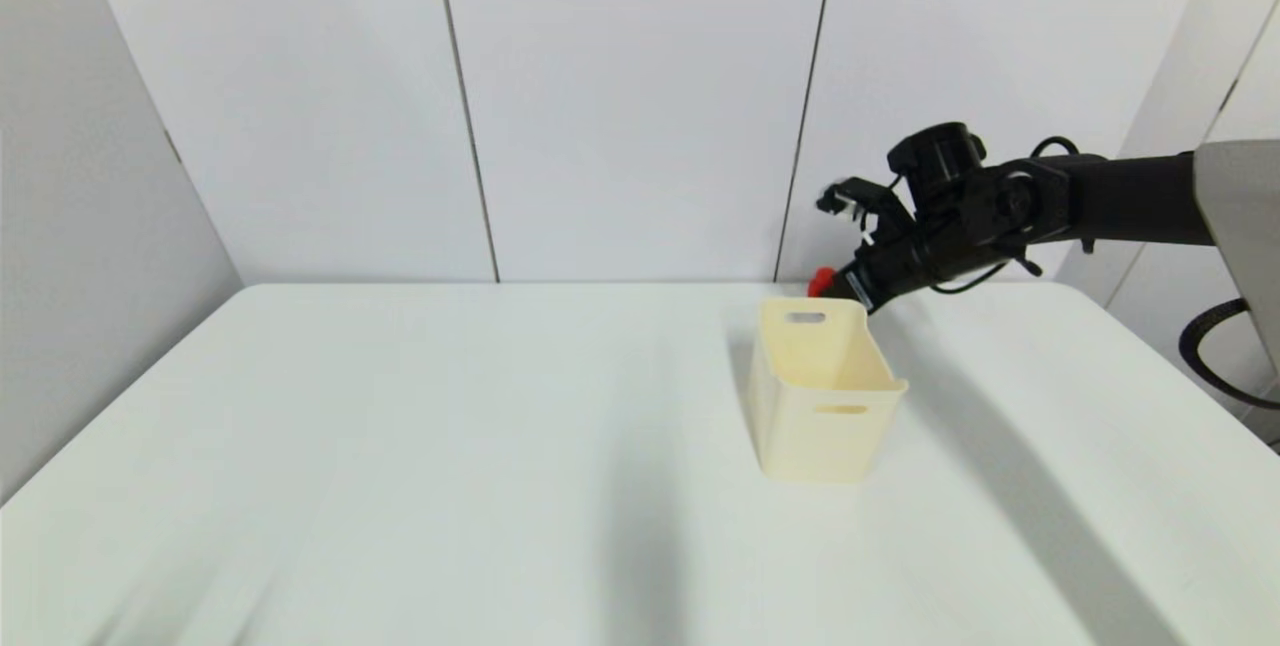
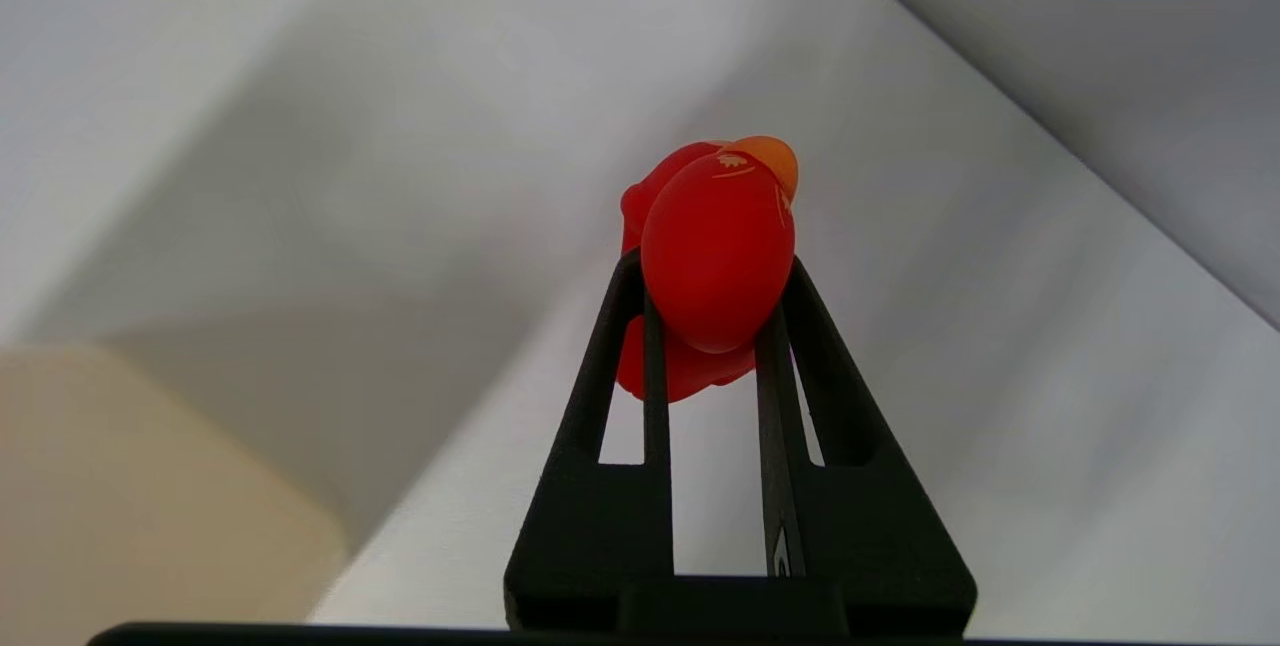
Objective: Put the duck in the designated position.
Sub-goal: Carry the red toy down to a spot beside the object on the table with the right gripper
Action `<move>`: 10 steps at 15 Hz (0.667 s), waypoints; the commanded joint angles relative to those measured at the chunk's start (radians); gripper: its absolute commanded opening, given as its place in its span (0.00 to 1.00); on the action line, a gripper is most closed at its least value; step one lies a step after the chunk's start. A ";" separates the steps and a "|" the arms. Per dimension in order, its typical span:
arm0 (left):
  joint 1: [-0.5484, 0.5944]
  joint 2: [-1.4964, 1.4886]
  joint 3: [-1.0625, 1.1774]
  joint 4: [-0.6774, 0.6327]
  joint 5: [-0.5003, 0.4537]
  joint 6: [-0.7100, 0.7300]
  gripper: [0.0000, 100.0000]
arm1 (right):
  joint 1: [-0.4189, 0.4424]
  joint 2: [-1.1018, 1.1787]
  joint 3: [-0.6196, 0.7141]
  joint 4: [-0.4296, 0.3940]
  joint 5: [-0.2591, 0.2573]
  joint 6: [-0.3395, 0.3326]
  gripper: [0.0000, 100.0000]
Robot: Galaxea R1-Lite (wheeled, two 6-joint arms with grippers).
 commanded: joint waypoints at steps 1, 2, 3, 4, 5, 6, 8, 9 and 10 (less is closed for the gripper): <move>0.000 0.001 0.000 0.000 0.000 0.000 1.00 | -0.011 0.017 0.002 0.010 0.020 -0.047 0.00; 0.000 0.001 0.000 0.000 0.000 0.000 1.00 | -0.018 0.021 0.002 0.010 0.023 -0.071 0.00; 0.000 0.001 0.000 0.000 0.000 0.000 1.00 | -0.024 0.024 0.002 0.010 0.031 -0.096 0.00; 0.000 0.001 0.000 0.000 0.000 0.000 1.00 | -0.028 0.026 0.002 0.010 0.047 -0.114 0.00; 0.000 0.001 0.000 0.000 0.000 0.000 1.00 | -0.033 0.027 0.002 0.010 0.072 -0.133 0.00; 0.000 0.001 0.000 0.000 0.000 0.000 1.00 | -0.039 0.031 0.002 0.010 0.100 -0.154 0.00; 0.000 0.001 0.000 0.000 0.000 0.000 1.00 | -0.044 0.043 0.000 0.002 0.141 -0.191 0.00; 0.000 0.001 0.000 0.000 0.000 0.000 1.00 | -0.045 0.049 -0.003 0.002 0.161 -0.203 0.00; 0.000 0.001 0.000 0.000 0.000 0.000 1.00 | -0.048 0.052 -0.005 0.004 0.172 -0.225 0.00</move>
